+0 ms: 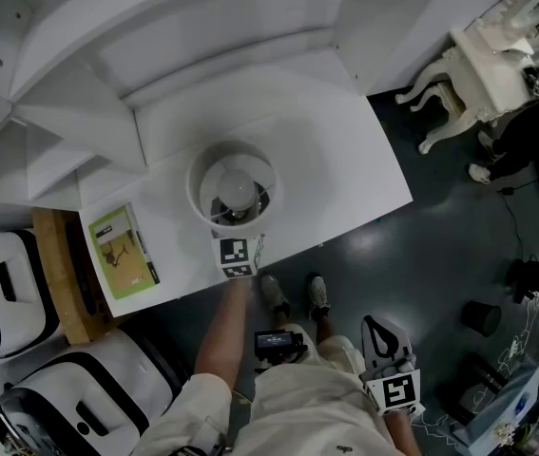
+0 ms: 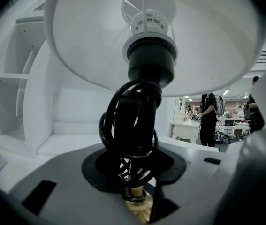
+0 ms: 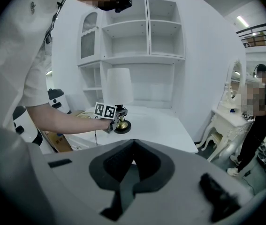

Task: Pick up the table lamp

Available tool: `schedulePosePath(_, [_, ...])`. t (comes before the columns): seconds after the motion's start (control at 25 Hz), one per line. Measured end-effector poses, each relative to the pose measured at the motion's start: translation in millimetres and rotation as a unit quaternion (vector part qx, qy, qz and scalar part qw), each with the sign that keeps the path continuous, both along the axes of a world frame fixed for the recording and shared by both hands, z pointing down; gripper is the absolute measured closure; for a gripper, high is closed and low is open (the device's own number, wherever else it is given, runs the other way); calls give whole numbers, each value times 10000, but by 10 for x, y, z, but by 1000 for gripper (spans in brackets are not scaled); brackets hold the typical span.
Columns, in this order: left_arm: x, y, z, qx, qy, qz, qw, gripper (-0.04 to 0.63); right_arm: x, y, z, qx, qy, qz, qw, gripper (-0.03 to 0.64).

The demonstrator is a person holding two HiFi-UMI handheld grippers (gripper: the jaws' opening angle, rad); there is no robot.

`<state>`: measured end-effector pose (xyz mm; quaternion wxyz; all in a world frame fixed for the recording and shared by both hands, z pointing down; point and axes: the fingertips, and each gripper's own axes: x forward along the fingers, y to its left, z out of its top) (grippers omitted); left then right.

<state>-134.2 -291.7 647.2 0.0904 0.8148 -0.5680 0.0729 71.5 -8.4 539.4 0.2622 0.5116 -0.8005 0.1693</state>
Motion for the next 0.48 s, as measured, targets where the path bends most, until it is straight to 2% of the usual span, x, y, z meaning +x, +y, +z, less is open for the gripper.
schedulePosePath(0.12, [1,30,-62,-60,84,-18,9999,454,-6,-29,-35,91,-106,25,9999,604])
schedulePosePath(0.28, [-32,76,-187,-144,174,-92,9997,454,12,-17,-42,125,-11,-110,9999,604])
schedulePosePath(0.48, [-42,180,-433,-208,242,-42,9995,454,-5,-104,-180,424,-275,-83,9987,604])
